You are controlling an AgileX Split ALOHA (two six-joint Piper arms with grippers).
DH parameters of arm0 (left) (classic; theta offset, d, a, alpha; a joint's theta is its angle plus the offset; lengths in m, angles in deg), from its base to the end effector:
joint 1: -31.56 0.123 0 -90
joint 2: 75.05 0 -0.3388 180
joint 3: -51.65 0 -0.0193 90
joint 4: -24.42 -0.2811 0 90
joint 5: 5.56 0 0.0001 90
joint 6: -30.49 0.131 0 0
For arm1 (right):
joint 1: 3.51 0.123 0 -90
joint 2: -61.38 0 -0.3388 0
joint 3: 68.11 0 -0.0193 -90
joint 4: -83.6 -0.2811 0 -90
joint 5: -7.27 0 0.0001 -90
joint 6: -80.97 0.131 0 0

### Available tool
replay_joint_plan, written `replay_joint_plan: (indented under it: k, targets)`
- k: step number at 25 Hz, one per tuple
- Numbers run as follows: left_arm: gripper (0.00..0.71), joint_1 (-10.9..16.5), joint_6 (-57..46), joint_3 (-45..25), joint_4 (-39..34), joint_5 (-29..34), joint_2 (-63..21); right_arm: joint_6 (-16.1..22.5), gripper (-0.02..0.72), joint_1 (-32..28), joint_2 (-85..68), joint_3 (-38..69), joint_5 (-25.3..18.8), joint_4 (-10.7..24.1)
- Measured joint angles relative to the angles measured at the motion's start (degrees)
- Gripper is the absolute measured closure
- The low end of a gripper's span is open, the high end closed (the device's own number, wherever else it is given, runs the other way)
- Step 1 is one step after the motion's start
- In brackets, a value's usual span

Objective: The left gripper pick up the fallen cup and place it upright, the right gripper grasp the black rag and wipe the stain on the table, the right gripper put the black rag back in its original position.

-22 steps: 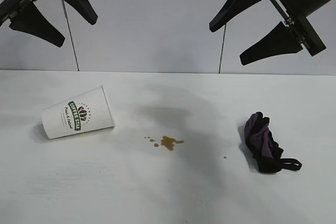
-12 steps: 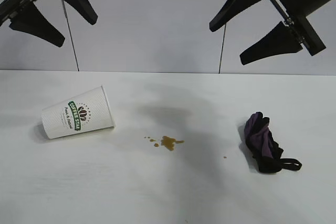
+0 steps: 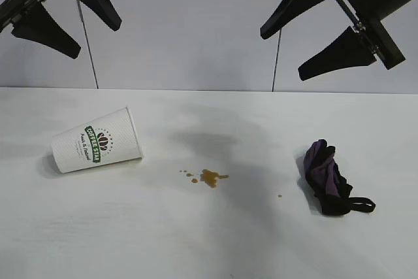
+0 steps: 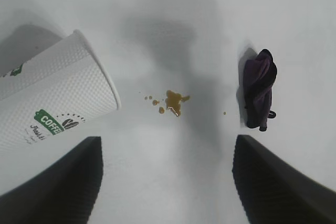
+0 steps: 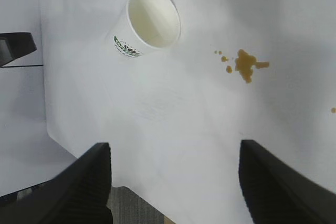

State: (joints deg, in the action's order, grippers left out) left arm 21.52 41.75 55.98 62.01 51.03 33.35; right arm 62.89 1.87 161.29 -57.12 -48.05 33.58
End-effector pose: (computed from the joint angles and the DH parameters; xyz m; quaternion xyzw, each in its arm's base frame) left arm 0.4148 -0.1412 0.2933 0.0450 0.9411 -0.2932 0.1621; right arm 0.3633 0.1172 0.2832 0.0101 0.9210 0.3597 0.1494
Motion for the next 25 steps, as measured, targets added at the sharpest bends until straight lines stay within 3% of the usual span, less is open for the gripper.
replay_joint_plan:
  k: [10,15,21,25]
  targets:
    - [0.203,0.0,-0.2,0.0,8.1,-2.7,0.0,0.0,0.231,0.0,0.0,0.0,0.0,0.0]
    - [0.200,0.0,3.1,0.0,8.5,-2.9,0.0,0.0,0.231,0.0,0.0,0.0,0.0,0.0]
    - [0.055,0.0,7.5,0.0,8.5,-1.9,0.0,0.0,0.231,0.0,0.0,0.0,0.0,0.0]
    - [0.023,0.0,11.2,0.0,8.4,0.4,0.0,0.0,0.231,0.0,0.0,0.0,0.1,0.0]
